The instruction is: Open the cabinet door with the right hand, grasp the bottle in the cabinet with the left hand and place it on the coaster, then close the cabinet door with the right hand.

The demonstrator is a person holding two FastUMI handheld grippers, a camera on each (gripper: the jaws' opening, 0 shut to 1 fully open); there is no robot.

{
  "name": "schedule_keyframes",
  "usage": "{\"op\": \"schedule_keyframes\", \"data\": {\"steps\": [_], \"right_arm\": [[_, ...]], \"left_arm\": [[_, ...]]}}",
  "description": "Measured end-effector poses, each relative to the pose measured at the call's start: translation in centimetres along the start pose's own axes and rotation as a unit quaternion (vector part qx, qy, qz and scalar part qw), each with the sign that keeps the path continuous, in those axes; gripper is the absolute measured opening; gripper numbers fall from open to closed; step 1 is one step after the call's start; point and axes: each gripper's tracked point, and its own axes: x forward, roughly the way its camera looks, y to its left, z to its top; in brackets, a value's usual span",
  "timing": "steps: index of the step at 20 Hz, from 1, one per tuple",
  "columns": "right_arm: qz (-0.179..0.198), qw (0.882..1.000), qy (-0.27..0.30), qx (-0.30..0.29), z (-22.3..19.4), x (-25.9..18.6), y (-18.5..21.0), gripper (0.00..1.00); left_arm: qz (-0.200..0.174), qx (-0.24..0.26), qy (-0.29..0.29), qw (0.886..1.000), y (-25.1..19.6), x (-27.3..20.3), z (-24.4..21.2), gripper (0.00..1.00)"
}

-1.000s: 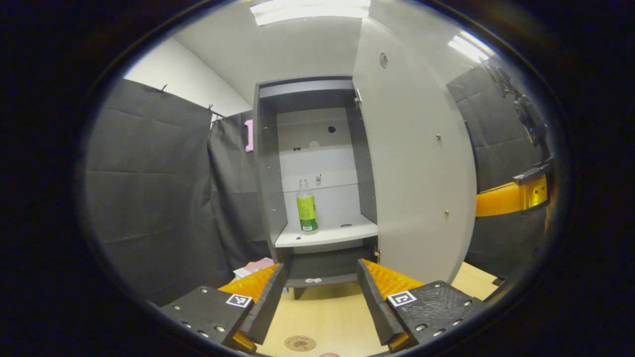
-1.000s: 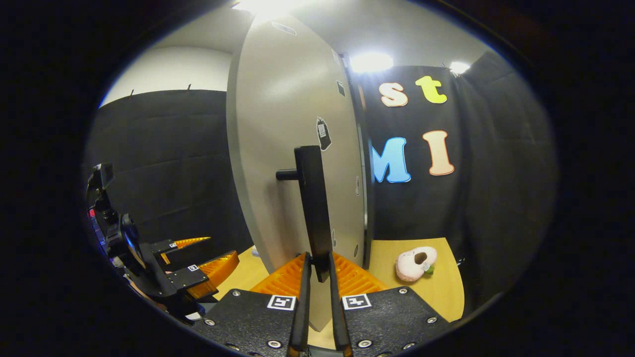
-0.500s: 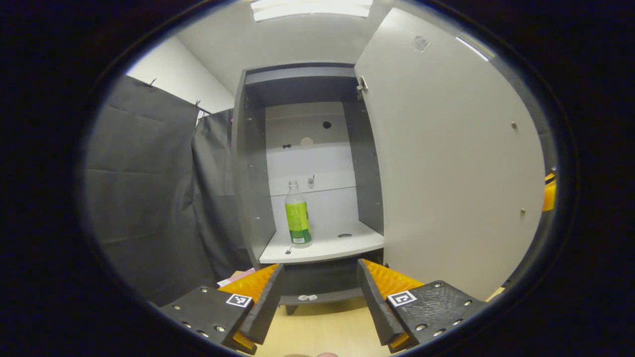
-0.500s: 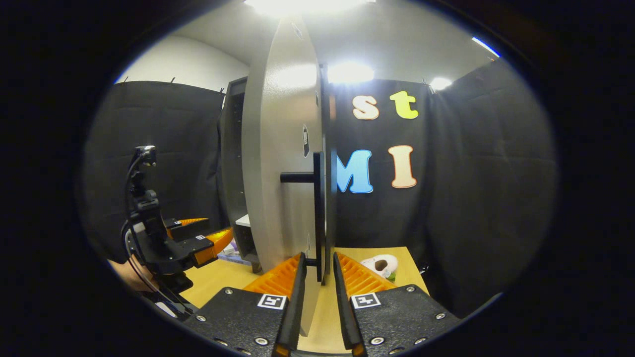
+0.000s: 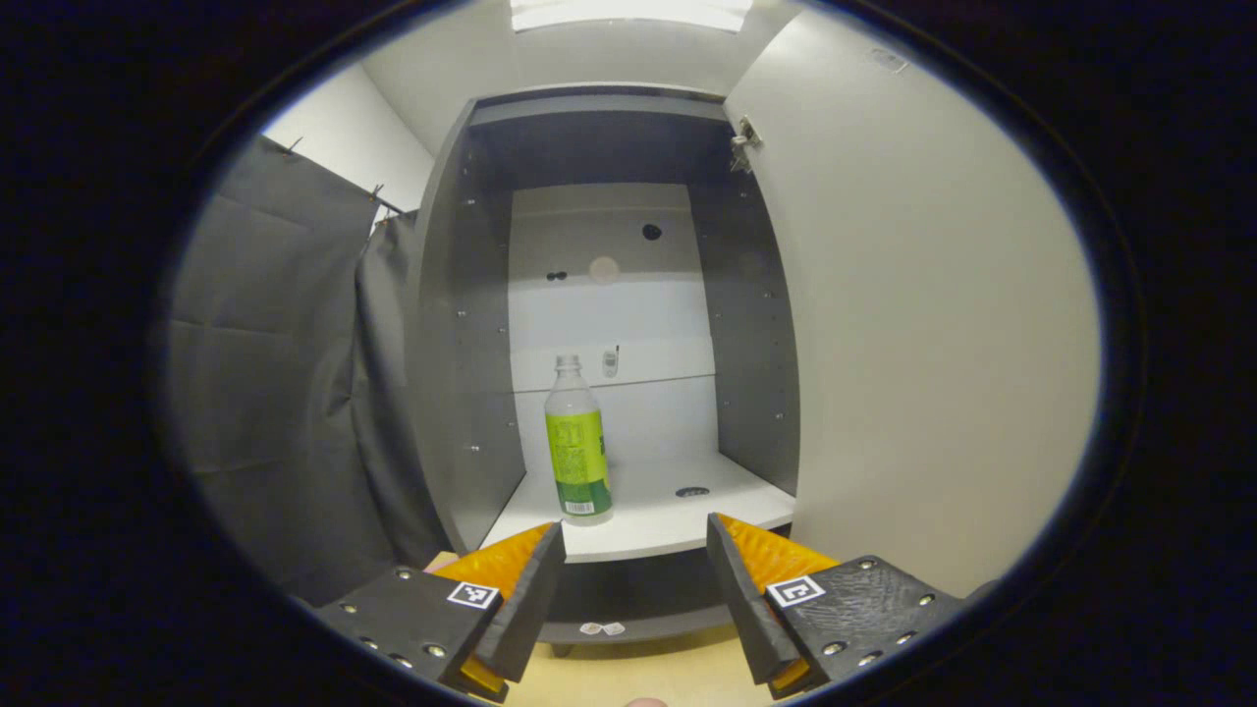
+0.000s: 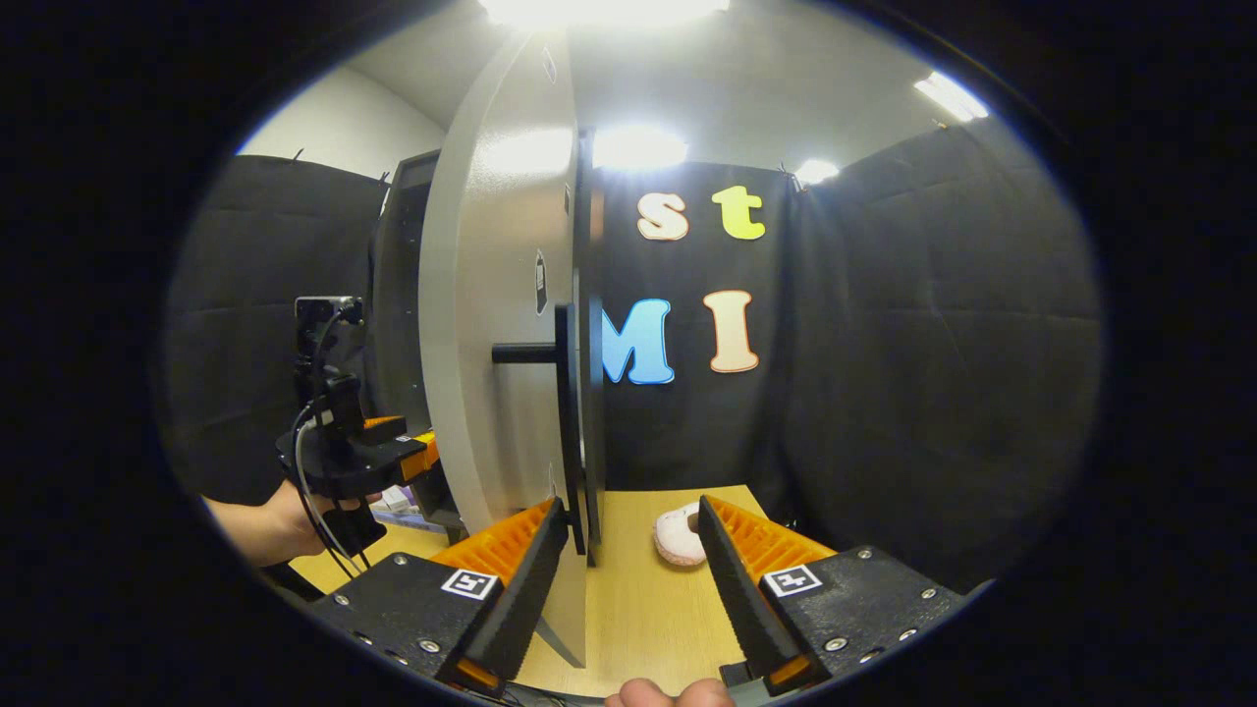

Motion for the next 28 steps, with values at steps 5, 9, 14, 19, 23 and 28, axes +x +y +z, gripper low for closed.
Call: {"op": "schedule_keyframes", "data": {"steps": [5, 9, 14, 19, 23, 28], "right_arm": [[-0.008, 1.0, -0.008, -0.014, 0.0, 0.0, -0.4, 0.93], [-0.024, 0.999, -0.022, -0.041, 0.4, -0.1, -0.6, 0.93], [-0.035, 0.998, -0.026, -0.038, 0.3, -0.2, -0.6, 0.92], [-0.047, 0.999, -0.024, 0.004, 0.2, -0.5, -0.7, 0.91], [-0.048, 0.999, -0.018, -0.005, 0.3, -0.2, -0.6, 0.9], [-0.048, 0.999, -0.02, 0.007, 0.3, -0.3, -0.7, 0.9]], "left_arm": [[0.001, 0.043, -0.02, 0.999, 1.3, 4.6, 0.2, 0.83], [0.013, 0.053, -0.044, 0.998, 3.1, 8.9, 0.6, 0.83], [0.029, 0.04, -0.03, 0.998, 5.5, 14.9, -1.3, 0.83], [0.029, 0.04, -0.007, 0.999, 5.9, 19.9, -4.1, 0.83], [0.043, 0.026, 0.004, 0.999, 6.9, 21.5, -5.4, 0.83], [0.067, 0.006, 0.004, 0.998, 8.3, 20.7, -5.1, 0.71]]}}
